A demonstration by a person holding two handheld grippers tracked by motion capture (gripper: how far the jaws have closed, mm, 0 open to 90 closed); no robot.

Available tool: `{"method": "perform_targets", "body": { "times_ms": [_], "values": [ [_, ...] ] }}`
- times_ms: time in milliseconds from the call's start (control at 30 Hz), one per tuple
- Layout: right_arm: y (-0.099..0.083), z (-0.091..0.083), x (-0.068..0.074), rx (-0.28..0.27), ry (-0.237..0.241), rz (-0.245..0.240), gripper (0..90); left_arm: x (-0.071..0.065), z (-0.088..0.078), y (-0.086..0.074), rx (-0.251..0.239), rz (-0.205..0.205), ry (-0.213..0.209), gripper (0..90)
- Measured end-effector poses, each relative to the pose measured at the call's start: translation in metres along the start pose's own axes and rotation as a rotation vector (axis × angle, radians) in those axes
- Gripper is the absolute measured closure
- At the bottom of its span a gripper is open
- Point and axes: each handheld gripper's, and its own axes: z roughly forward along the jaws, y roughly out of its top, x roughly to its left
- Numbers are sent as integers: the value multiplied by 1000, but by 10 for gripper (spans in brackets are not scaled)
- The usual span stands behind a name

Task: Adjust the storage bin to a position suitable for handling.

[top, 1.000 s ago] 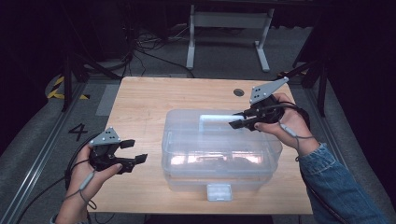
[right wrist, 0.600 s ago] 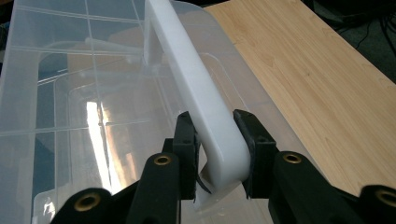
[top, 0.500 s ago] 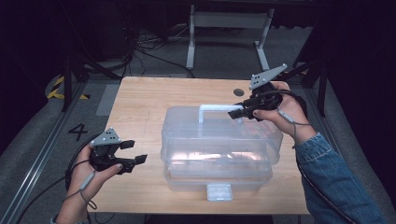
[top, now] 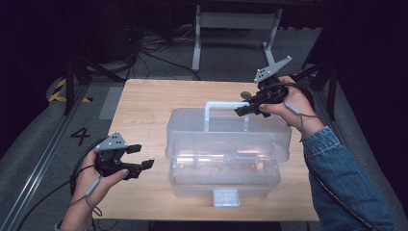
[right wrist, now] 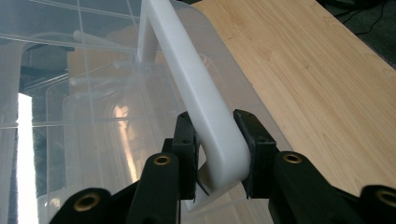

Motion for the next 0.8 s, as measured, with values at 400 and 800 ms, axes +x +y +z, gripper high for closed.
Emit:
{"method": "perform_targets", "body": {
  "times_ms": [400,800],
  "values": [
    [3,1,-10,8,35,29,719,-7,10,6,2,16,-9,281],
    [3,2,-13,10,47,41,719,-22,16,14,-79,58,-117,815]
  ]
}}
